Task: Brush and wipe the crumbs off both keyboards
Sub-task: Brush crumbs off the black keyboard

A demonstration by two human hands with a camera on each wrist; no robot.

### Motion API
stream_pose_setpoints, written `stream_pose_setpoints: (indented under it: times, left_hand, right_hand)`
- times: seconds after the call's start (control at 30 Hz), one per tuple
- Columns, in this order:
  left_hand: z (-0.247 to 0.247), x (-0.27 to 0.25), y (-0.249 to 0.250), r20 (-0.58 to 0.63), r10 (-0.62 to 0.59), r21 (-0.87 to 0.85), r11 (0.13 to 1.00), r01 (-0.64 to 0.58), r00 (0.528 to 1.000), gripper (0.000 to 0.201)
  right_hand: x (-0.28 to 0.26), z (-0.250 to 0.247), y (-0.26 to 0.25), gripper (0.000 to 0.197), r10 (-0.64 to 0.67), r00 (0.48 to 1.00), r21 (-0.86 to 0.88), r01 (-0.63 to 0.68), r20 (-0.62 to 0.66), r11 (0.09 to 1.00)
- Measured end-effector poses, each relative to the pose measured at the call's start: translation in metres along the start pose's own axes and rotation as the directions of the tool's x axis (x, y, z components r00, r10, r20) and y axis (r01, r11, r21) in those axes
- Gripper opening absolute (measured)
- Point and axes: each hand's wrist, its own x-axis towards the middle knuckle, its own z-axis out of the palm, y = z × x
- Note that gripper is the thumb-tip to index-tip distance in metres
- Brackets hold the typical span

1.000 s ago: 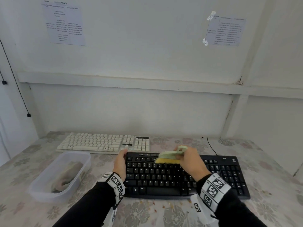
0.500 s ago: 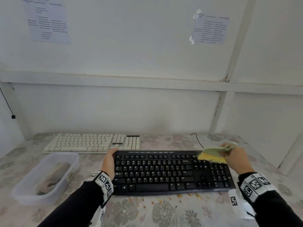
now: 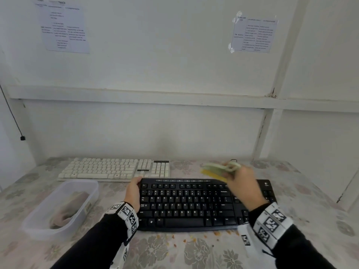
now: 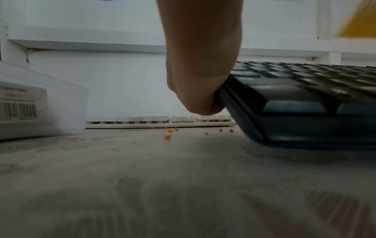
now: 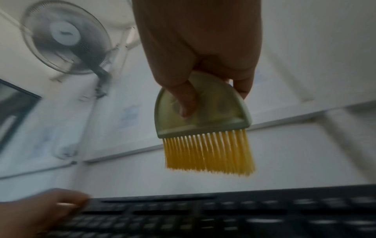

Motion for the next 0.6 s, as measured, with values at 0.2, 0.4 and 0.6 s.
stream_pose_setpoints:
  times: [0.2,0.4,0.6]
  left_hand:
    - [-0.003,-0.004,0.001,-0.06,0.077,0.064,0.995,-0.073,0.995,0.038]
    - [0.0,-0.007,0.004,-0.054,0.114,0.088,0.99,-0.109,0.992,0.034]
    - [-0.001,-0.007,0.004,-0.052,0.033,-0.008,0.999,-0.033,0.998,0.045]
  right_hand:
    - [-0.011,0.078,-0.075,0.024,-0.279,0.915,0.125,0.252,0.293,0.96]
    - [-0.013,0.11,-0.097,0.025,-0.369,0.857,0.088,0.362,0.361,0.928]
    - [-0.011,0.108,-0.076,0.027,-0.372,0.866,0.04,0.381,0.334,0.924]
